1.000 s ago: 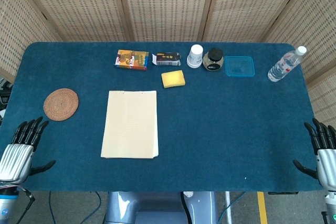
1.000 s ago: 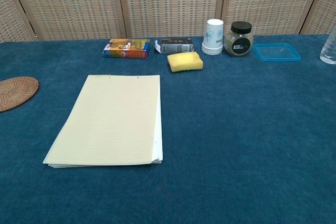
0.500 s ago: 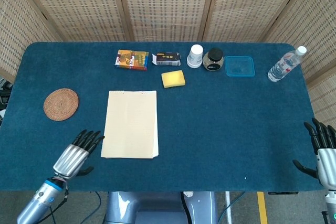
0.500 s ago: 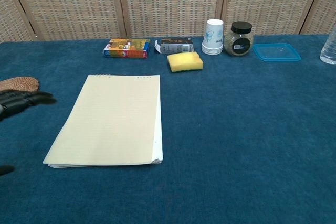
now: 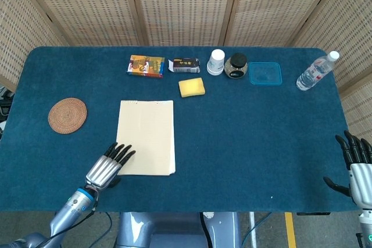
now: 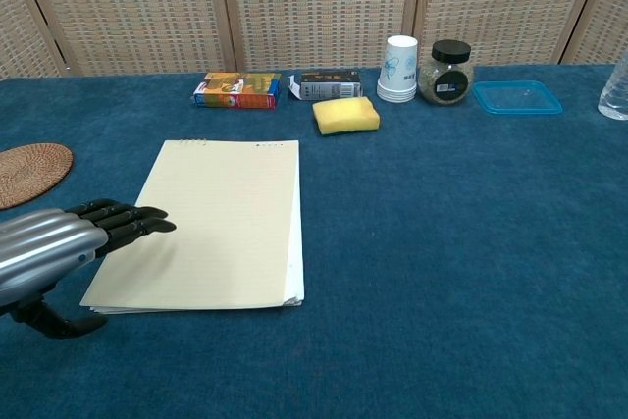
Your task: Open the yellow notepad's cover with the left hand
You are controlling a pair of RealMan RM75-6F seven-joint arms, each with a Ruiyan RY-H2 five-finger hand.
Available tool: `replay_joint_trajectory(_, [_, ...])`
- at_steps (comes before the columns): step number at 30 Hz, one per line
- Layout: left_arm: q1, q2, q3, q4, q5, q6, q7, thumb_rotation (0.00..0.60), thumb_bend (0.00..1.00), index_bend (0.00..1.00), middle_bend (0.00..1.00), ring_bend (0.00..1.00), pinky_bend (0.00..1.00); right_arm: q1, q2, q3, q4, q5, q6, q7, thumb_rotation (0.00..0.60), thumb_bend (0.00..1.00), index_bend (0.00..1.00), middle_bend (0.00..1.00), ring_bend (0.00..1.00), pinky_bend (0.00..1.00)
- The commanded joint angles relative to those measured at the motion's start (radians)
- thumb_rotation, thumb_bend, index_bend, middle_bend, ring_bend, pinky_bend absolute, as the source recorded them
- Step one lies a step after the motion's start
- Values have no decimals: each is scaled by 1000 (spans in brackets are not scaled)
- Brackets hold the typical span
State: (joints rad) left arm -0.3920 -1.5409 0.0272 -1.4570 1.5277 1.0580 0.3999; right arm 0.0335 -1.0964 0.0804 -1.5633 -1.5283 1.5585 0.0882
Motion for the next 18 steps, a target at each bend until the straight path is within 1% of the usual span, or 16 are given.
replay_joint_trajectory(1, [-4,-3,2,3,2,3,-6,600,342,0,0,0,0,0,0,0,0,0,-1,-1,600,0,0,0,0,0])
replay_joint_trajectory(10, [-19,-13,-9,29,-32,-9,11,600,341,0,0,0,0,0,1,0,-1,1,0,4,600,0,0,0,0,0])
replay_joint_trajectory(18, [-28,-17,-9,32,-53,-21,10,600,342,0,0,0,0,1,-1,-1,0,1,-3,0,600,0,0,0,0,0])
